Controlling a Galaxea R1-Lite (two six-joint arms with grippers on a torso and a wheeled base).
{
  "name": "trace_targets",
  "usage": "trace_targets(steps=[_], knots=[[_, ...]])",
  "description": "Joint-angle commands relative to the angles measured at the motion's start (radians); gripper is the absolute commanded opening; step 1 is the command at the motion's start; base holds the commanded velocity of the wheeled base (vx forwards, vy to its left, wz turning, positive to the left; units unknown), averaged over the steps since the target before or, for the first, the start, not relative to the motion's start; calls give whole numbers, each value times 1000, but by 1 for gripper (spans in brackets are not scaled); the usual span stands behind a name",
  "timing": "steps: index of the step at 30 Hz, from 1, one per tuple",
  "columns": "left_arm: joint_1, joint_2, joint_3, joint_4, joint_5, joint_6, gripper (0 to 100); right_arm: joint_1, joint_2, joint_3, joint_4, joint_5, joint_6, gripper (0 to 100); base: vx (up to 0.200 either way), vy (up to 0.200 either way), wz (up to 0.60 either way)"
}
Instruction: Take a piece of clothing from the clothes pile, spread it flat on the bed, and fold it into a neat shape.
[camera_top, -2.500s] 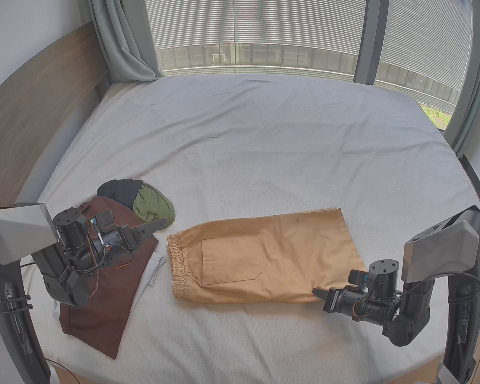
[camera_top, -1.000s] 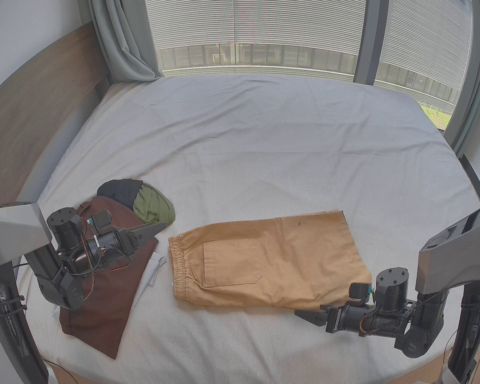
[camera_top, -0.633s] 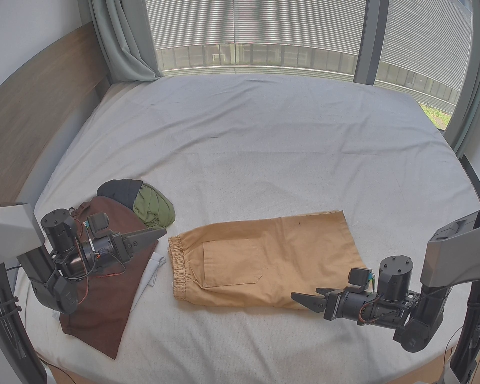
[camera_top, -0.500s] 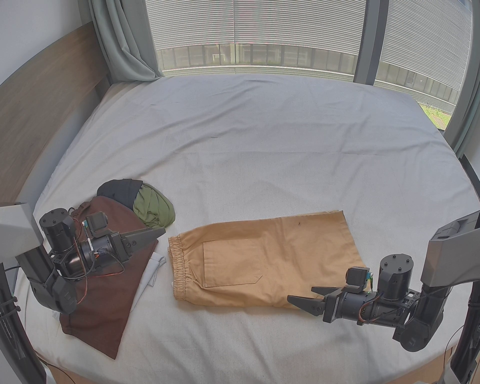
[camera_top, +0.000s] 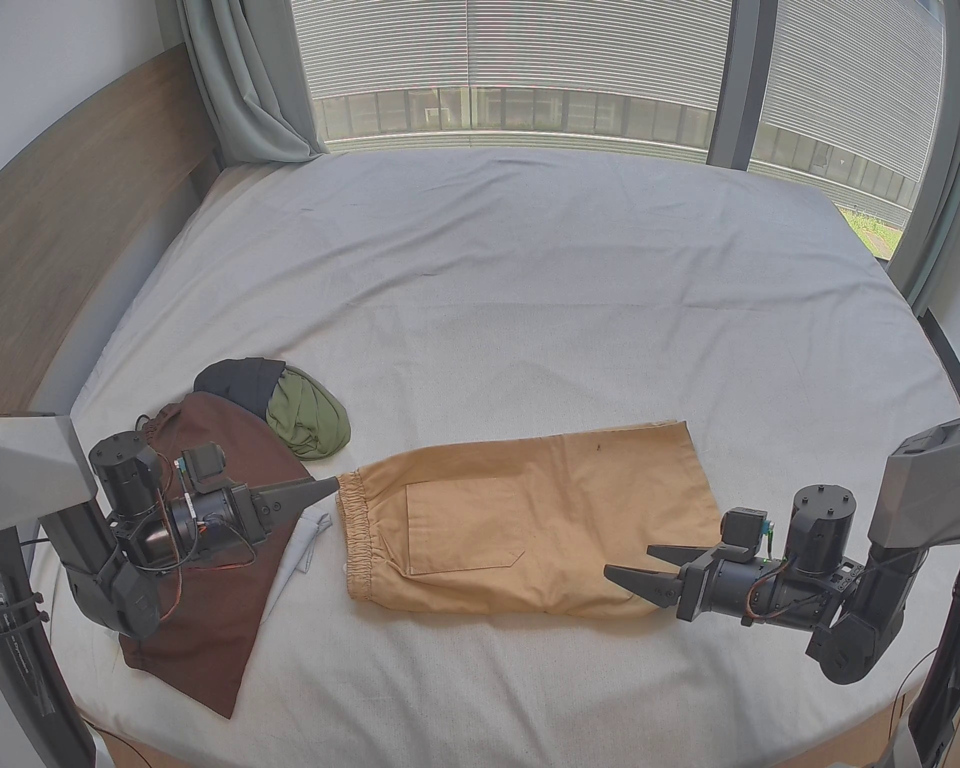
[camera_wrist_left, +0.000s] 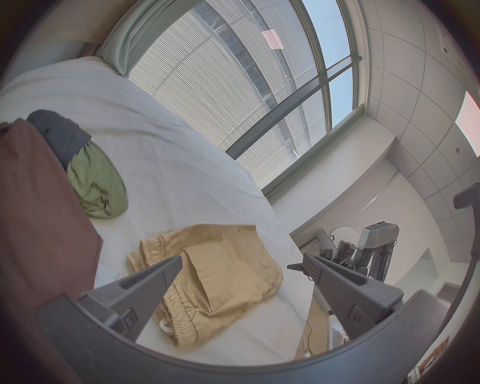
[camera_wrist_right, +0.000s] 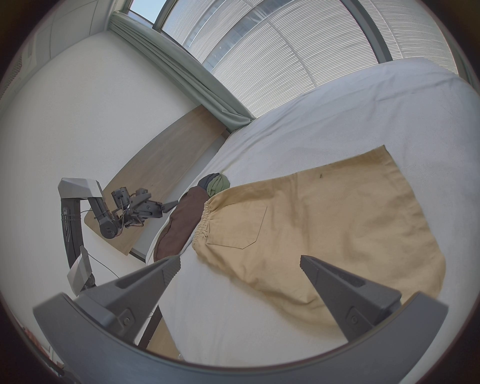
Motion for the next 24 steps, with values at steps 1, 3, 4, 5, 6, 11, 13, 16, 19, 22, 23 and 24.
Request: trace_targets(steps=[1,3,4,5,6,11,13,16,19,22,23,24], knots=[[-3,69,-6,-2,-7,-1,100,-25,-8,-3,0,0,-13,100,0,0,0],[-1,103,-22,0,-12,-4,100,-25,-10,-5,0,0,-15,100,0,0,0],[-1,109,-25,-2,-12,-4,100,-25,-8,-5,0,0,-15,100,0,0,0],[-1,129,-33,-2,-10,-7,100,-25,-7,-5,0,0,-15,100,0,0,0],[-3,140,-36,-2,-10,-7,100,-25,-5,-5,0,0,-15,100,0,0,0],[-35,215,-49,0,2,-9,100,-22,0,-5,0,0,-24,100,0,0,0],[-43,261,-68,-2,13,-7,100,-21,0,-5,0,0,-26,100,0,0,0],[-53,313,-88,-2,39,-6,100,-22,0,-3,0,-1,-26,100,0,0,0],[-49,324,-99,-2,52,-9,100,-24,0,-3,0,-1,-26,100,0,0,0],[-46,322,-95,0,54,-10,100,-22,1,-3,0,-1,-26,100,0,0,0],[-46,324,-95,0,54,-9,100,-22,4,-3,0,-1,-26,100,0,0,0],[-46,325,-97,0,56,-9,100,-22,7,-3,0,-1,-26,100,0,0,0]])
